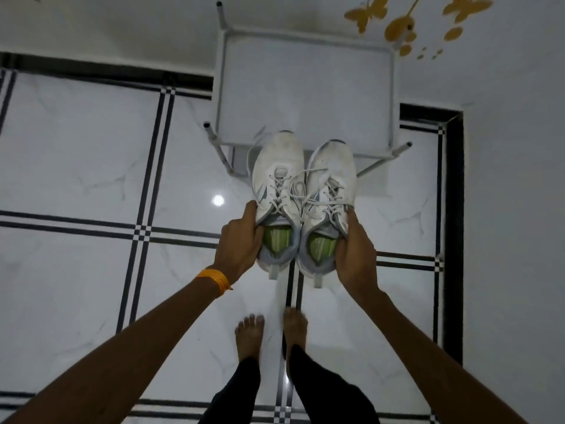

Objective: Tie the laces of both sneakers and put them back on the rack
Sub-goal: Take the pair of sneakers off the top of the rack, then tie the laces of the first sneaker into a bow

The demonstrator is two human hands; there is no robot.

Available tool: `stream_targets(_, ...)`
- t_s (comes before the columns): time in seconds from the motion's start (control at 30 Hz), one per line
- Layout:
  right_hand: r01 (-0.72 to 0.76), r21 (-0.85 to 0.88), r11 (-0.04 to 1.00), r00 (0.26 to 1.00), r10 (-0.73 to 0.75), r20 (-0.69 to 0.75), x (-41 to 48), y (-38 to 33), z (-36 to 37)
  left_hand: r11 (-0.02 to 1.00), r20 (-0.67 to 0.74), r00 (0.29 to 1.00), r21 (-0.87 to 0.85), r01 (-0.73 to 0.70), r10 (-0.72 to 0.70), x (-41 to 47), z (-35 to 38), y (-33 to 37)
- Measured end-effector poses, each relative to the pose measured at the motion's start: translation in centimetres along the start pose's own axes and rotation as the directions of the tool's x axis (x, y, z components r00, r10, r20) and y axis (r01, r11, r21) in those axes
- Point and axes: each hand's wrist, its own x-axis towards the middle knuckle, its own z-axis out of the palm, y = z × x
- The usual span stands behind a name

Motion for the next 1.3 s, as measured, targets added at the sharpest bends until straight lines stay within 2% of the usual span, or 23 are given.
stream_targets(0.17, -0.032, 0.026, 0.999, 0.999, 0.032, -0.013, -2.0, 9.8, 10.5, 1.000, 0.056, 0.998, -0.018, 0.010, -0.009, -2.2, 10.4, -9.6)
stream_targets(0.4, -0.080, 0.070, 0.994, 0.997, 0.078, 0.028, 2.4, 23.7, 24.3, 0.999, 0.060, 0.998, -0.027, -0.033, 0.035, 1.2, 24.9, -22.3)
stream_targets(0.53, -0.041, 0.048, 0.998, 0.999, 0.041, -0.003, 4.7, 28.8, 28.7, 0.997, 0.026, 0.997, -0.029, -0.065, 0.066, 2.8, 30.5, -26.2)
stream_targets(0.67, 0.005, 0.028, 1.000, 1.000, -0.004, -0.030, 6.5, 30.0, 28.7, 0.990, -0.050, 0.995, -0.107, -0.090, 0.085, 4.2, 32.7, -26.9)
stream_targets(0.7, 0.013, -0.006, 1.000, 1.000, -0.013, 0.010, 7.0, 29.7, 28.2, 0.988, -0.048, 0.995, -0.126, -0.087, 0.082, 4.5, 32.8, -26.8)
stream_targets(0.77, 0.021, -0.267, 0.963, 0.997, 0.000, 0.078, 7.7, 28.1, 26.6, 0.989, -0.040, 0.995, -0.114, -0.096, 0.092, 5.0, 32.3, -26.9)
stream_targets(0.8, 0.017, -0.401, 0.916, 0.999, 0.002, 0.046, 7.9, 27.0, 25.4, 0.991, -0.061, 0.993, -0.087, -0.104, 0.099, 5.3, 31.7, -27.0)
stream_targets(0.83, 0.031, -0.440, 0.897, 0.998, -0.049, -0.030, 7.9, 25.7, 24.5, 0.990, -0.112, 0.986, -0.055, -0.128, 0.122, 5.6, 31.0, -27.2)
stream_targets(0.9, 0.174, -0.267, 0.948, 0.972, -0.209, -0.108, 7.6, 23.0, 24.2, 0.975, -0.202, 0.958, -0.045, -0.216, 0.203, 6.4, 29.9, -27.7)
stream_targets(0.97, 0.212, -0.001, 0.977, 0.977, -0.212, 0.023, 7.6, 21.0, 25.9, 0.949, -0.145, 0.945, -0.075, -0.306, 0.293, 7.5, 29.5, -27.5)
stream_targets(1.0, 0.194, 0.040, 0.980, 0.975, -0.197, 0.107, 7.7, 20.6, 27.1, 0.938, -0.089, 0.938, -0.065, -0.340, 0.334, 7.7, 29.6, -27.2)
stream_targets(1.07, 0.177, 0.068, 0.982, 0.970, -0.186, 0.156, 8.2, 20.7, 28.9, 0.929, -0.047, 0.929, -0.034, -0.368, 0.366, 7.8, 30.1, -26.6)
stream_targets(1.2, 0.130, 0.117, 0.985, 0.974, -0.149, 0.169, 9.3, 21.3, 28.9, 0.935, -0.101, 0.930, 0.010, -0.354, 0.353, 7.1, 29.8, -26.3)
stream_targets(1.3, 0.030, 0.139, 0.990, 0.972, -0.061, 0.226, 10.2, 21.2, 28.4, 0.952, -0.109, 0.947, -0.009, -0.305, 0.302, 6.8, 29.9, -25.8)
